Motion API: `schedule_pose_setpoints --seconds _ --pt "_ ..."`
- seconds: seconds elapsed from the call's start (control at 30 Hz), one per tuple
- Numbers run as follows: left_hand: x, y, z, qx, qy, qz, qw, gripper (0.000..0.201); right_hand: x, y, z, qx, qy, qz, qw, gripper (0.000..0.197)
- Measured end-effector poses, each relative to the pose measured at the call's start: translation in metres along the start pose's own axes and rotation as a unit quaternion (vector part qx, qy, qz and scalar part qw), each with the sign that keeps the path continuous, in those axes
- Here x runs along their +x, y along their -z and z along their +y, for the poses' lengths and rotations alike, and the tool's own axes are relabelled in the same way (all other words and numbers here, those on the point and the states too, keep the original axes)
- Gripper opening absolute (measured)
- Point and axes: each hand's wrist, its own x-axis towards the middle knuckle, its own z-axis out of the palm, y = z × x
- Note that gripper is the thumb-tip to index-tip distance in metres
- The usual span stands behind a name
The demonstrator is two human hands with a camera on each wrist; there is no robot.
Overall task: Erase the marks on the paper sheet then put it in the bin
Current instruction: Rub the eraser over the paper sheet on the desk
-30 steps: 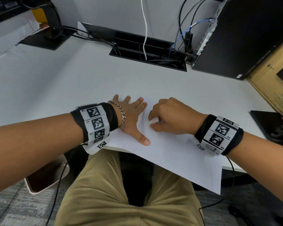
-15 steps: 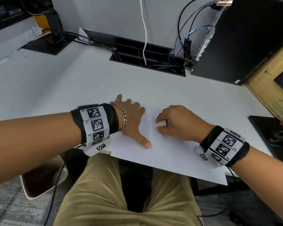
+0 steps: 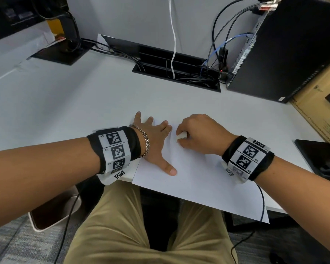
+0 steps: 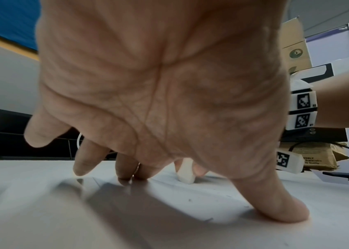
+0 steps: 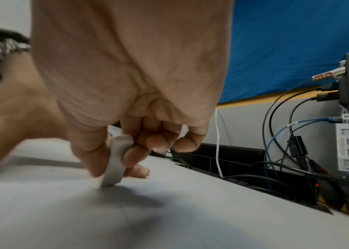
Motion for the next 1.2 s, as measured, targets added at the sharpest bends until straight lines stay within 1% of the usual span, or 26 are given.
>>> schedule_pose_setpoints --seconds 0.13,0.33,0.5,0.57,0.63,0.73,0.9,1.07,1.2 --pt "0.0 -0.001 -0.001 0.004 -0.001 0.007 1.0 0.153 -0.005 0.0 0.001 0.007 0.031 -0.034 0.999 0.031" --pt "0.002 -0.002 -0.001 0.008 -0.003 0.01 1.0 0.154 0.005 0.0 0.005 -0.008 0.013 -0.001 1.0 0.034" --pt "0.002 -0.002 -0.001 0.006 -0.002 0.007 1.0 0.154 -0.004 0.003 -0.001 0.014 0.046 -0.054 0.997 0.031" --pt "0.001 -0.002 -0.001 0.004 -0.001 0.006 1.0 0.154 -0.001 0.005 0.002 -0.001 0.036 -0.047 0.998 0.032" --pt "0.001 -0.002 -0.001 0.002 0.0 0.006 1.0 0.153 0.004 0.005 0.005 -0.008 0.017 -0.022 1.0 0.032" --pt "0.0 -0.002 0.0 -0.004 0.001 0.005 1.0 0.152 0.001 0.001 0.002 0.004 0.005 -0.004 1.0 0.03" --pt "0.001 -0.002 -0.001 -0.002 0.002 0.002 1.0 0.153 -0.013 -0.001 -0.008 0.039 0.012 -0.052 0.998 0.022" --pt "0.002 -0.004 -0.002 0.006 0.002 0.006 1.0 0.153 -0.009 -0.001 -0.006 0.032 -0.027 -0.012 0.999 0.023" --pt "0.002 -0.004 -0.003 0.01 0.003 0.007 1.0 0.153 -0.016 0.004 -0.007 0.05 -0.023 -0.034 0.998 0.021"
